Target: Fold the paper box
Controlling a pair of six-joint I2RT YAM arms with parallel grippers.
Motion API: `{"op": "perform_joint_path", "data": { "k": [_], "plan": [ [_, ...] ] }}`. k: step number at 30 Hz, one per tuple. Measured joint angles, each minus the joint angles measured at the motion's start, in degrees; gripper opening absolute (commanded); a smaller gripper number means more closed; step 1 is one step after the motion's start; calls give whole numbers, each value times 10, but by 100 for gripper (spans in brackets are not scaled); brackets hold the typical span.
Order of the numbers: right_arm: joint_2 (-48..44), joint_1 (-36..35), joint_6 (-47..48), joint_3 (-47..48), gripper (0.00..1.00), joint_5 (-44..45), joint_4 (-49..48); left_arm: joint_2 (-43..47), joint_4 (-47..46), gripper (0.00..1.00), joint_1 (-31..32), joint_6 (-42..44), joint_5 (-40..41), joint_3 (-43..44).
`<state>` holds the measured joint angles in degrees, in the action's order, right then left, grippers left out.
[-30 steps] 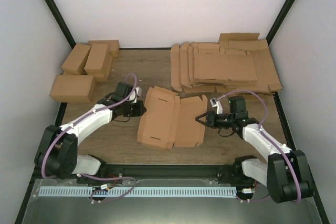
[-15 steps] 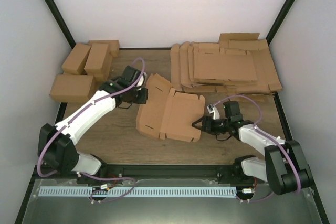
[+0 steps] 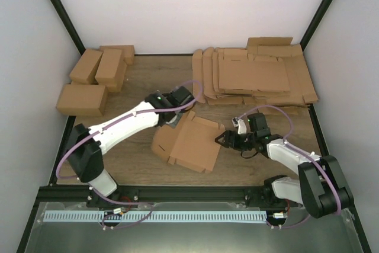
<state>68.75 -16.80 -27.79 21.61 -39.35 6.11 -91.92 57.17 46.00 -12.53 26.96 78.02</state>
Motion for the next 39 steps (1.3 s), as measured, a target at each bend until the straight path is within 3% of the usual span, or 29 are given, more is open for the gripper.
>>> {"op": "perform_joint_path", "data": {
  "k": [3,9,18,28,39],
  "plan": [
    [3,-5,6,10,53,-1,-4,-25,10,8,31,7,40,4],
    [38,-32,-2,16,36,-14,-42,-52,17,8,66,7,100,18],
    [107,-60,-58,-13,21,-25,-152,-49,11,13,72,-8,103,19],
    [158,-77,-107,-46,16,-28,-255,-9,-64,25,72,-37,-26,3],
    [164,-78,-117,-58,16,-28,-290,-5,-160,27,66,-70,-173,-50]
  ]
}}
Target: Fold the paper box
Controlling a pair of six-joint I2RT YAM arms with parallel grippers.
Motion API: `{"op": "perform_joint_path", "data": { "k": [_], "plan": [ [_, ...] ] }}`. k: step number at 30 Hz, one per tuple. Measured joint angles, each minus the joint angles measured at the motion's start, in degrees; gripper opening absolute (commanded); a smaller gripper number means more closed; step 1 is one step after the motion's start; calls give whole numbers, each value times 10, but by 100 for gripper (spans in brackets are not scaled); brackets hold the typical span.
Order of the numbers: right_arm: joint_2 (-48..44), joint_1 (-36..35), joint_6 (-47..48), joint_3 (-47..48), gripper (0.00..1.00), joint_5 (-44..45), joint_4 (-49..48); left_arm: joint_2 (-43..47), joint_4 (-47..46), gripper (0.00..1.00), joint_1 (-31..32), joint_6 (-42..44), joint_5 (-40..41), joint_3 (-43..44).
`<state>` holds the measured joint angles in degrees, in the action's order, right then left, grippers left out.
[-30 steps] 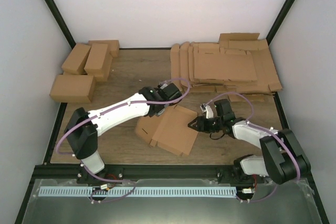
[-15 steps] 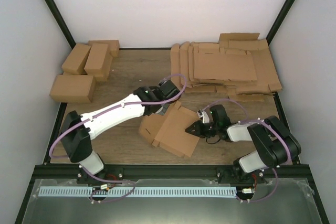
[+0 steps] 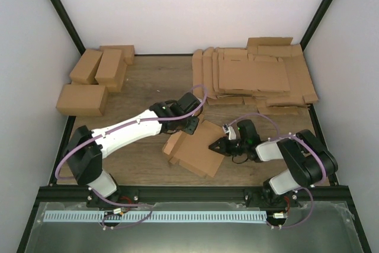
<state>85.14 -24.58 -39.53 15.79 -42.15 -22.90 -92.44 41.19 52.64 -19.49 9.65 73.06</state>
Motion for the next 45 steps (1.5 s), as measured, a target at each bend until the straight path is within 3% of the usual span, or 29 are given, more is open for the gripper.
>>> {"op": "perform_joint_path", "data": {
  "k": [16,28,38,45],
  "plan": [
    [-55,0,-7,-7,19,-1,-19,17,-62,28,-21,-13,-94,-33],
    [-40,0,-38,-29,19,-12,-75,42,-117,28,-43,-20,-167,-77],
    [-9,0,-54,-52,19,-15,-123,52,-195,28,-52,-45,-274,-129],
    [-40,0,-66,-86,21,-15,-155,52,-210,28,-52,-57,-320,-144]
  ]
}}
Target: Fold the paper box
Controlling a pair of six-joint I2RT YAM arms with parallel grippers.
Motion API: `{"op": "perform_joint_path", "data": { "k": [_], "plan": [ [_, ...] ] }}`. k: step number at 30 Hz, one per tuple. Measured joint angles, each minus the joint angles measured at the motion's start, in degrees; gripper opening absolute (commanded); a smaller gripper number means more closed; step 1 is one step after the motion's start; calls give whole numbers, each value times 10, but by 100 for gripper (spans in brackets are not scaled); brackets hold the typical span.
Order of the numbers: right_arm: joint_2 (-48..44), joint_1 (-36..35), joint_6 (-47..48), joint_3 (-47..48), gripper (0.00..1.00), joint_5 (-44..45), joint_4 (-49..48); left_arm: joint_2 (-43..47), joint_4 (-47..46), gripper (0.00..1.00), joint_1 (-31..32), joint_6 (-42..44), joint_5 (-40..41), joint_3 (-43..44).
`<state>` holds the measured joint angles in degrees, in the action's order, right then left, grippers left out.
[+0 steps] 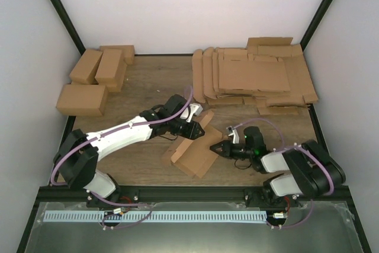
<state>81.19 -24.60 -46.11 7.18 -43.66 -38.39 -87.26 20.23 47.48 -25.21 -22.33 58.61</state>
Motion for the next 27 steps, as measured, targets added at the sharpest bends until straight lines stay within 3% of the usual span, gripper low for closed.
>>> {"op": "perform_joint_path", "data": {
  "k": [7,10,12,27],
  "plan": [
    [-143,0,-22,-11,25,9,-16,0,2,27,-7,-3,-9,-1],
    [-194,0,-43,-11,41,24,-22,3,6,27,-14,-3,-9,-1],
    [-205,0,-59,-9,43,31,-27,9,9,27,-20,-3,-9,-1],
    [-42,-5,-175,83,47,32,-123,24,19,27,-47,2,-15,-3]
  ]
}}
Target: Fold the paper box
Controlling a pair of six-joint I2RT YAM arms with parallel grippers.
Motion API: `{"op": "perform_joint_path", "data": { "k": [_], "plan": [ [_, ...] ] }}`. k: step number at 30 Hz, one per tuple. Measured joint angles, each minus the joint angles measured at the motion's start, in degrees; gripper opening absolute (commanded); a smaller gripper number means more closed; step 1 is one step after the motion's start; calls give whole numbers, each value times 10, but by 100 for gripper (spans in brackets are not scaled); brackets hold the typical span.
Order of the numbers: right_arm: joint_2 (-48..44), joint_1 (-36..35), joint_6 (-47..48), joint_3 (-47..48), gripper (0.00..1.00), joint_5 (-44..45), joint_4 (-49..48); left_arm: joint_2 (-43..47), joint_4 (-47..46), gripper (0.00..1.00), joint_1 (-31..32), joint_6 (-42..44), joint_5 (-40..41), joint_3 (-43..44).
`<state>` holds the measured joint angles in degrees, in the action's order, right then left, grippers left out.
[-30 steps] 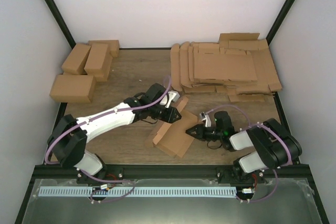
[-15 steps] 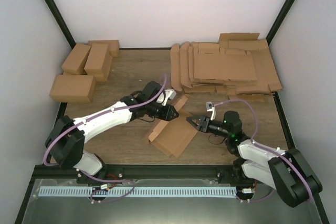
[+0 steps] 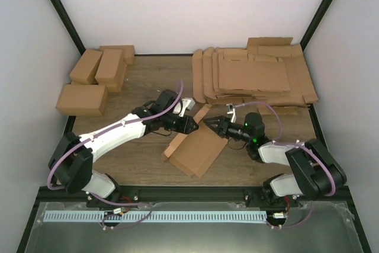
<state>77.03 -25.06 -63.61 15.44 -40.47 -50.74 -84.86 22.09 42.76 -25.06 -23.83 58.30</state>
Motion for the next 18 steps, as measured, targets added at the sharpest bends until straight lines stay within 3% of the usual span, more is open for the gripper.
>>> {"op": "perform_joint_path", "data": {
  "k": [13,18],
  "plan": [
    [117,-29,-34,95,42,5,-17,15,8,27,-9,1,-5,-12],
    [136,-36,-41,105,52,6,-10,15,12,27,-9,3,-8,-15]
  ]
}}
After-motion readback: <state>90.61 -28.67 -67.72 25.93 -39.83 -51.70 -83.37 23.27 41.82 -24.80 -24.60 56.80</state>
